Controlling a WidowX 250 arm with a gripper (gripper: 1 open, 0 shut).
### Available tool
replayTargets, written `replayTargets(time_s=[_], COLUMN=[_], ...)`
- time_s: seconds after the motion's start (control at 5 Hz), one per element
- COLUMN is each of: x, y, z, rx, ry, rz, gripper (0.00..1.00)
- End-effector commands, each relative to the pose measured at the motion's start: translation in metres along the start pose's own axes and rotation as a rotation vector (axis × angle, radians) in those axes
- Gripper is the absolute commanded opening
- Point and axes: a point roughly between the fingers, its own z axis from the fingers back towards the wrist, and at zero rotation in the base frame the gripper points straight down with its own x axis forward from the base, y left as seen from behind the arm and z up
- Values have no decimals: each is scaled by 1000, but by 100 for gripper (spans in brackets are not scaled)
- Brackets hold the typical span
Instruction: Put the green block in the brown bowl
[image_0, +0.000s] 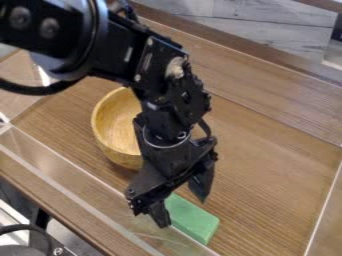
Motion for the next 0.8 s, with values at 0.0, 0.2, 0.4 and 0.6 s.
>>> replayTargets(time_s=[0.0, 0.2, 0.4, 0.6], x=[3, 4, 4, 5], y=[-4, -4, -5, -5], z=[-1, -5, -9, -12], rx=[-22, -25, -28, -33], ry=[-4, -2, 1, 4], rz=[21, 28, 32, 38], gripper=[100, 100, 100, 100])
